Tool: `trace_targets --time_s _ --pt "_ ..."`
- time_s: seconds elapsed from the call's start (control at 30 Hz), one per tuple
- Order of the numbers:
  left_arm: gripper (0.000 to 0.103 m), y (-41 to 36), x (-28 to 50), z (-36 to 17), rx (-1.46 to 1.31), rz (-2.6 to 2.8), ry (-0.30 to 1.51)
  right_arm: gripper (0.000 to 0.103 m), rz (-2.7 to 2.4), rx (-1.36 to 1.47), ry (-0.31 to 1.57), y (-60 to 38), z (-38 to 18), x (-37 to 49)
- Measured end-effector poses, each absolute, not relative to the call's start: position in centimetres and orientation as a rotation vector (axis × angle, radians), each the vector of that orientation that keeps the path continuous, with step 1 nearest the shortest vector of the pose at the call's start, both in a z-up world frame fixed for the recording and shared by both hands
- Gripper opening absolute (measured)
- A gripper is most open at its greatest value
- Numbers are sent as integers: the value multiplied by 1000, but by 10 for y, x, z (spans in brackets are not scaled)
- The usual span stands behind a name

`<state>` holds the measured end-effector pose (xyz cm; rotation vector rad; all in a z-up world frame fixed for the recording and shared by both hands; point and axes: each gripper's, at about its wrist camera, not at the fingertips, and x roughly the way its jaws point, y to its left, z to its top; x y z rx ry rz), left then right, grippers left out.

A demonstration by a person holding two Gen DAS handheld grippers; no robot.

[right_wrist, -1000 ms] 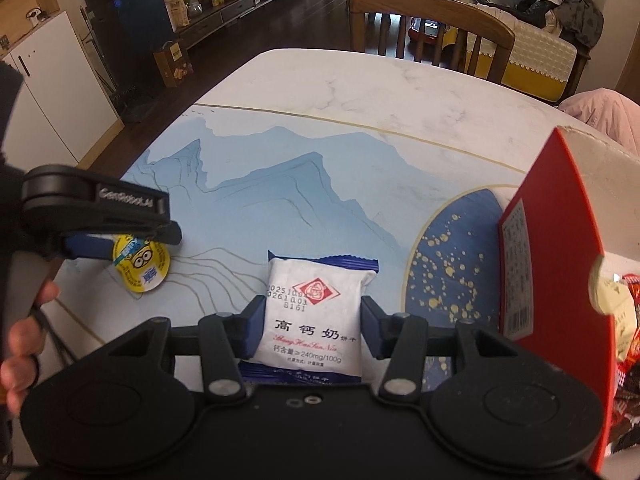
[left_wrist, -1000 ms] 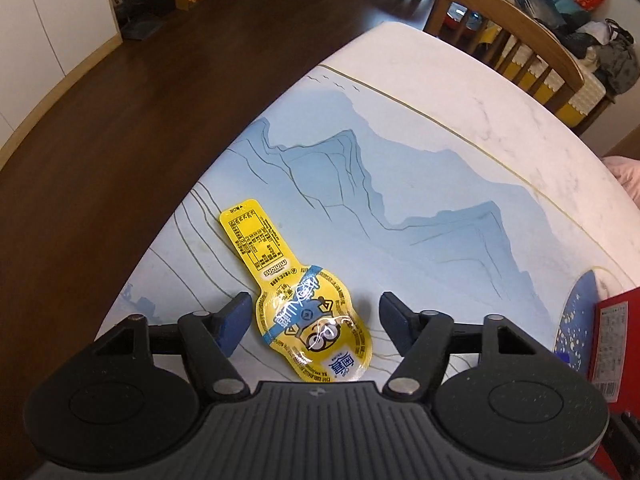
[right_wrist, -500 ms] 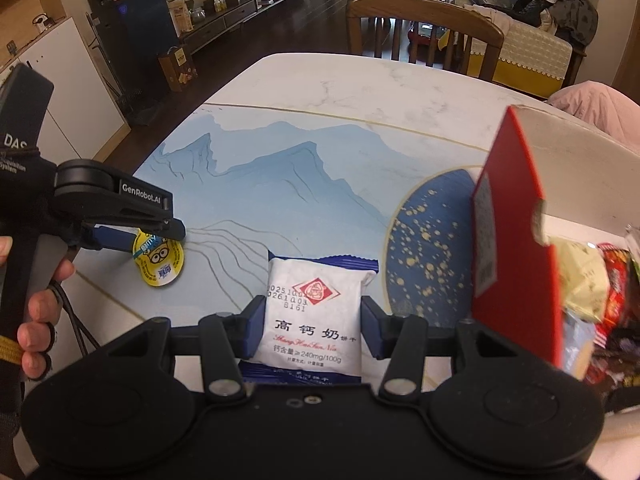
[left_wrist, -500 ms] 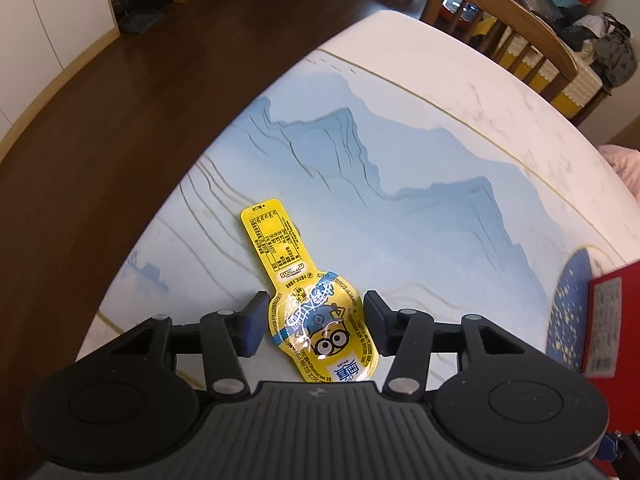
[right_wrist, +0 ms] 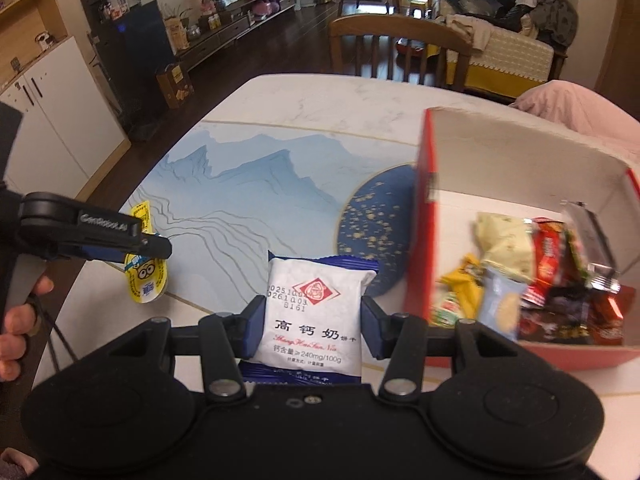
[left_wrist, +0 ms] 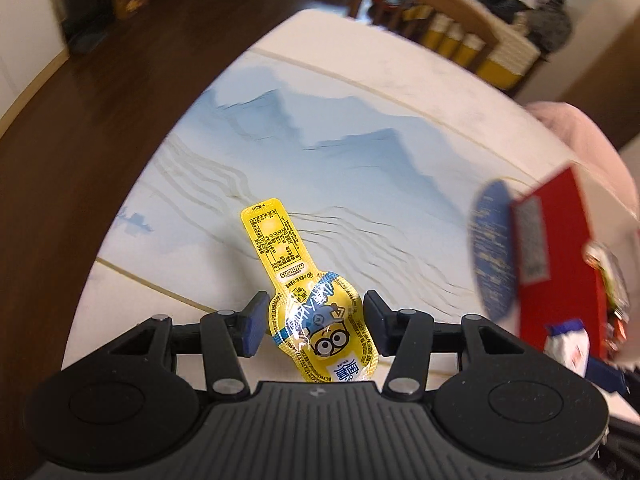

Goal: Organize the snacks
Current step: 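Carry yellow pouch and white packet over the shoebox with both tools, then lower both tools into the box and open them to release the snacks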

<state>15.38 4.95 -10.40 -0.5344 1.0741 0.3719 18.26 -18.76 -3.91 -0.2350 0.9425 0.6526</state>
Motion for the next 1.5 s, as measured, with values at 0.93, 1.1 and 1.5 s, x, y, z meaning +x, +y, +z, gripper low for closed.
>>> trace_targets --time_s 0.93,1.1,1.5 --pt "51 -161 256 -3 -152 -98 975 49 373 -102 813 -358 3 263" --pt "51 -178 282 -17 -124 -109 1018 49 335 -112 822 -372 -7 284" --pt "51 -212 322 -59 -31 -126 1112 49 345 -163 880 -370 -40 303"
